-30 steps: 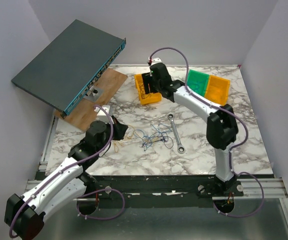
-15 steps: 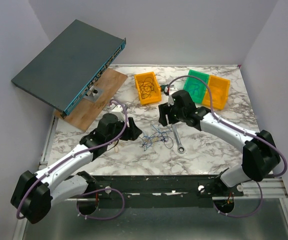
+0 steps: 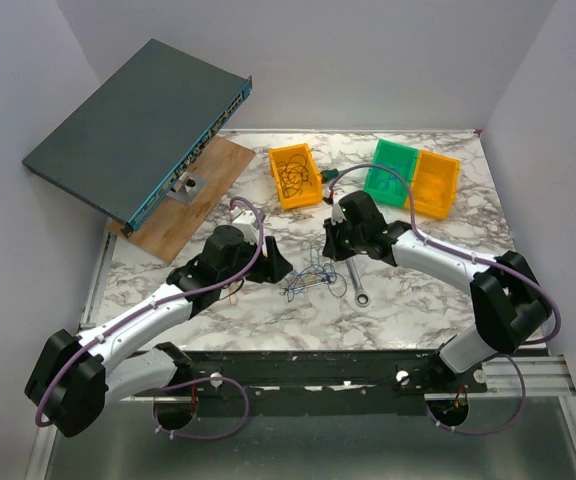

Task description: Untangle the cables

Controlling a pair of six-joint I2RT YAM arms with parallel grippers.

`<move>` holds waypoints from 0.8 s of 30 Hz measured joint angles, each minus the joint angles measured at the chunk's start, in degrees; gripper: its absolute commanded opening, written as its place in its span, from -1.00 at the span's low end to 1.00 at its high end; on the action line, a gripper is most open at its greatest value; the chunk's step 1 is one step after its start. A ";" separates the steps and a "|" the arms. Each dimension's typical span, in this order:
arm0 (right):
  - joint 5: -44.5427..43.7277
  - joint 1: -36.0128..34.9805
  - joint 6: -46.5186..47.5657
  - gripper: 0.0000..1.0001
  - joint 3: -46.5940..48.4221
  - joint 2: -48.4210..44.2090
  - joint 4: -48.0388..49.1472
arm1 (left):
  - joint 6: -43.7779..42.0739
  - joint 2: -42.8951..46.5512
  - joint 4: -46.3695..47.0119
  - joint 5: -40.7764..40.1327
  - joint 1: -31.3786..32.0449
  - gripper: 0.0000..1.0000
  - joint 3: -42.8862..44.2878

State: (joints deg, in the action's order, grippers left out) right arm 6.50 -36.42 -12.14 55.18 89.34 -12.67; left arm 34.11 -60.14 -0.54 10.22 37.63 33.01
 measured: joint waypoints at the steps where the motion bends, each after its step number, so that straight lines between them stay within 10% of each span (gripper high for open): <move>1: 0.44 0.00 -0.20 -0.99 0.00 -0.17 0.02 | 0.09 -0.11 0.04 0.02 0.00 0.23 0.04; 24: 17.90 -0.04 -7.58 -0.99 21.29 -20.13 -3.63 | -1.29 -4.20 10.21 2.34 0.00 0.24 7.45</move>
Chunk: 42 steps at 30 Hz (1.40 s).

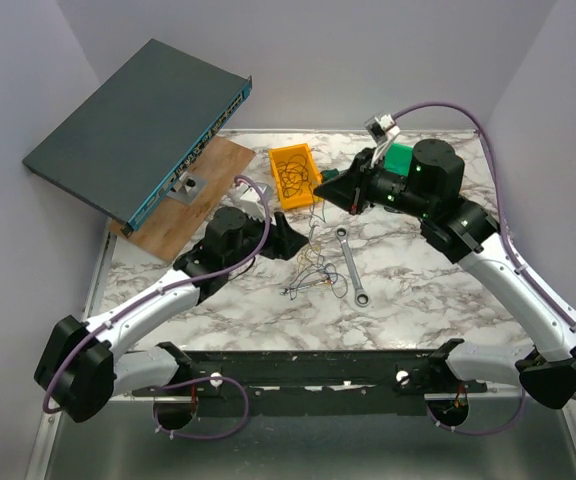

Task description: Untangle the cables

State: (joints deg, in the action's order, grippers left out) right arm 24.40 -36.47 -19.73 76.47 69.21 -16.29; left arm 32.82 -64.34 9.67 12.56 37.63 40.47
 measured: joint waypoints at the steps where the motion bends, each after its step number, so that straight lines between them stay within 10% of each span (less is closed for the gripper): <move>1: -0.70 -0.02 -0.26 -0.99 1.07 0.00 -0.15 | 0.04 -0.81 0.55 -0.04 0.00 0.24 0.00; 9: -10.69 -0.02 -1.46 -0.99 11.23 -0.48 0.02 | 1.07 -11.45 4.63 0.39 0.00 0.17 -0.85; 14: -15.50 -0.02 -1.44 -0.99 16.94 -0.50 0.17 | 1.90 -16.35 6.60 0.70 0.00 -1.00 -2.56; 31: -44.46 -0.07 6.91 -0.99 30.69 5.75 -0.72 | 1.70 -9.70 3.45 -5.35 -0.13 -0.99 -6.75; 37: -47.12 -0.07 9.35 -0.99 35.63 7.93 -0.90 | 0.59 -6.14 2.78 -7.58 -0.26 0.85 -9.35; 42: -47.19 -0.07 9.70 -0.99 36.44 7.61 -0.83 | -1.40 -6.62 4.90 -7.61 0.02 0.97 -8.72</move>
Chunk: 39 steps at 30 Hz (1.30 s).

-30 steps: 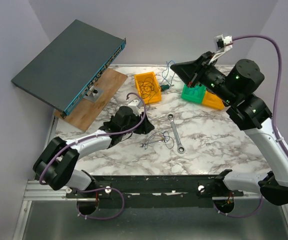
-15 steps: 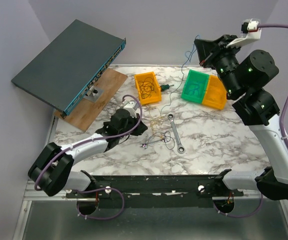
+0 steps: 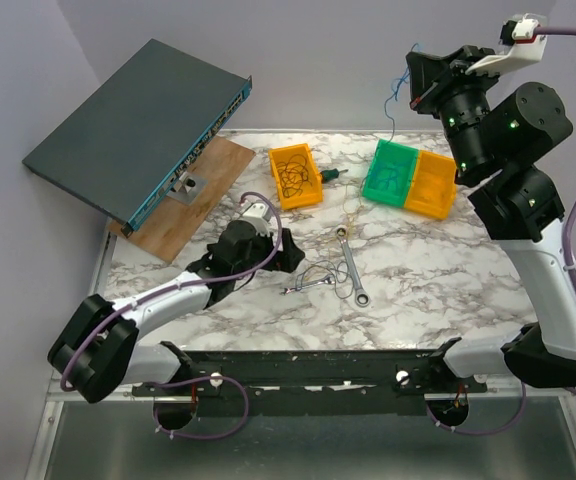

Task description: Untangle the cables

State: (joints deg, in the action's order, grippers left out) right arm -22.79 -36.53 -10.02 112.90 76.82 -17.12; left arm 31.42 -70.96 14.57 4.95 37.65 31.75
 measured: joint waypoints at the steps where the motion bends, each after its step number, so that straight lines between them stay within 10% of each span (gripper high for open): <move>1: 0.02 0.00 0.00 -0.99 0.04 0.00 0.00 | -0.46 -0.63 0.28 0.00 0.13 0.97 0.74; 17: 1.27 0.00 0.04 -0.99 2.73 -0.11 -0.02 | -5.62 -22.71 12.81 4.79 4.48 0.90 20.00; 25: 1.62 0.00 0.11 -0.99 2.75 -0.66 0.02 | 0.76 -36.72 18.32 10.84 4.70 0.38 32.44; 27: 1.60 0.00 0.28 -0.99 2.47 -1.25 0.26 | 2.75 -39.04 20.46 12.52 4.74 -0.08 33.94; 29: 1.53 0.00 0.55 -0.99 1.79 -2.21 0.57 | 4.52 -40.72 22.38 13.94 4.81 -0.97 34.86; 39: -3.54 0.00 2.71 -0.99 -7.13 -7.63 4.76 | 5.05 -35.82 22.82 11.78 3.89 -1.00 26.05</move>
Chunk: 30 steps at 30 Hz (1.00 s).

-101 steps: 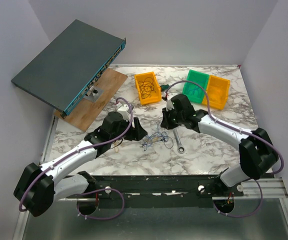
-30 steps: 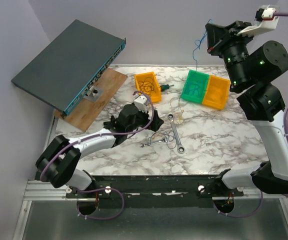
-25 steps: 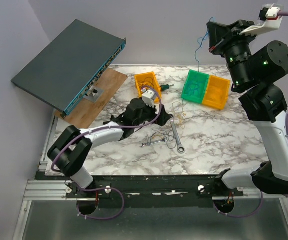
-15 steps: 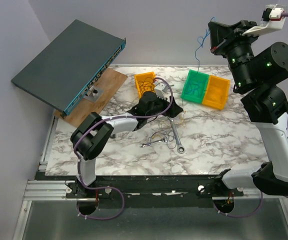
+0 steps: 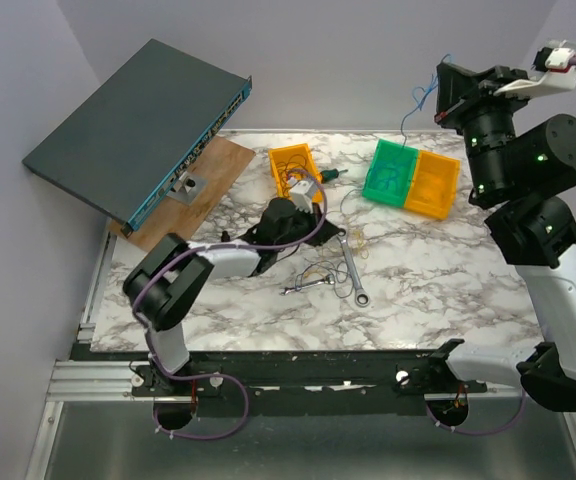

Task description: Untangle the cables

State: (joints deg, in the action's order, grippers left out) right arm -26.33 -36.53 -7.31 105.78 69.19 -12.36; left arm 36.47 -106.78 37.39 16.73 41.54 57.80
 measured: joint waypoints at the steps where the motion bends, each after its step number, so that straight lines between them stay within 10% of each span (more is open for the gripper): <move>1: -1.11 0.00 0.44 -0.99 -1.18 -0.31 0.35 | -0.37 2.73 -0.42 -1.29 -0.46 -1.00 -3.37; 19: -39.56 1.55 11.45 -0.99 -27.47 -7.56 6.19 | 4.39 49.51 -30.95 -25.00 -21.27 -1.00 -31.89; 30: -34.05 1.77 -1.68 -0.99 -33.14 -9.25 -3.26 | 4.92 53.90 -27.47 -18.03 -23.41 -1.00 -37.31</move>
State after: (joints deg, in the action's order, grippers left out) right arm -60.38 -34.76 -8.99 72.64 59.94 -15.62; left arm 41.39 -52.88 9.91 -1.30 18.13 20.49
